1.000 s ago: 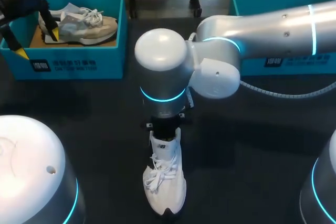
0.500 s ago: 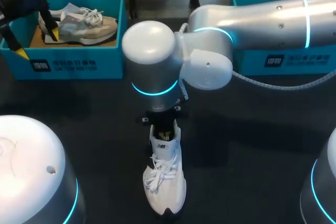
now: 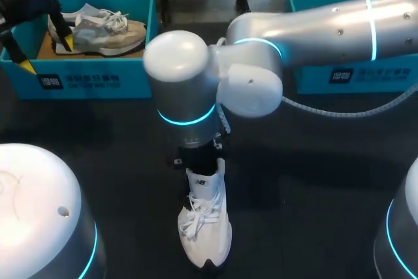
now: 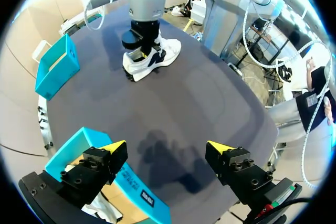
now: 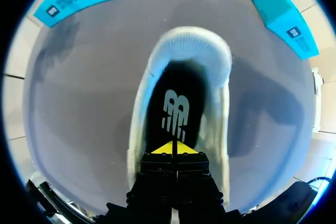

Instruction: Take the shoe out of the shoebox, open the shoe tongue, remove and reinsert the insole, then place the shoe into the shoebox

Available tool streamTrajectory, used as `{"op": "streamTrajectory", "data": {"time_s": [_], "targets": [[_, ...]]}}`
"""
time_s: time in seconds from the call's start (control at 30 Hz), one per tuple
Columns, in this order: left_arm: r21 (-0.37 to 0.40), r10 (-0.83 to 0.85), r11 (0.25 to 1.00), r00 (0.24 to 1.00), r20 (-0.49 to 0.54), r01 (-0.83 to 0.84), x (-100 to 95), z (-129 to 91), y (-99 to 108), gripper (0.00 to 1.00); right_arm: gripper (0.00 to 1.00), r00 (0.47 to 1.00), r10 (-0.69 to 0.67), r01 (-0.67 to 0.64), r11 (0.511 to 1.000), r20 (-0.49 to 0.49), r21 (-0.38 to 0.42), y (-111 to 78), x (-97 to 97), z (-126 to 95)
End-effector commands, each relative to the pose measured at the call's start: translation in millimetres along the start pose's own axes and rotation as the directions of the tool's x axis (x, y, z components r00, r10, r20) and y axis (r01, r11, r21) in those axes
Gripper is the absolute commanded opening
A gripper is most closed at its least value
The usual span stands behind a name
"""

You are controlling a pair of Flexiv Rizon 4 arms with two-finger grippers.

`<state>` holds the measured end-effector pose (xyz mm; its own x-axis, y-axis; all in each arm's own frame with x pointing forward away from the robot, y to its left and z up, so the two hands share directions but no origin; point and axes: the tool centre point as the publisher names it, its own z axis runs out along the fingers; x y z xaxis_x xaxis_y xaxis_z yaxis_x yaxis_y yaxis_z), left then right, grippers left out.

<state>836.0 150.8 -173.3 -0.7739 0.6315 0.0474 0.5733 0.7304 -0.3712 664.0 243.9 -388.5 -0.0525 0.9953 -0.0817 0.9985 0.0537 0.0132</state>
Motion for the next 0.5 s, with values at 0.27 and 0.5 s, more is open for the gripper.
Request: {"op": "streamTrajectory", "data": {"time_s": [0.27,0.5], "targets": [[-0.004,0.001,1.0,1.0,-0.002,-0.001,0.3,0,0,1.0,0.0,0.969,0.244,-0.245,0.969,-0.038,-0.033,6.3,-6.1,26],[-0.004,0.001,1.0,1.0,-0.002,-0.001,0.3,0,0,1.0,0.0,0.976,0.219,-0.219,0.974,-0.018,-0.064,21.1,-12.6,-8]]}}
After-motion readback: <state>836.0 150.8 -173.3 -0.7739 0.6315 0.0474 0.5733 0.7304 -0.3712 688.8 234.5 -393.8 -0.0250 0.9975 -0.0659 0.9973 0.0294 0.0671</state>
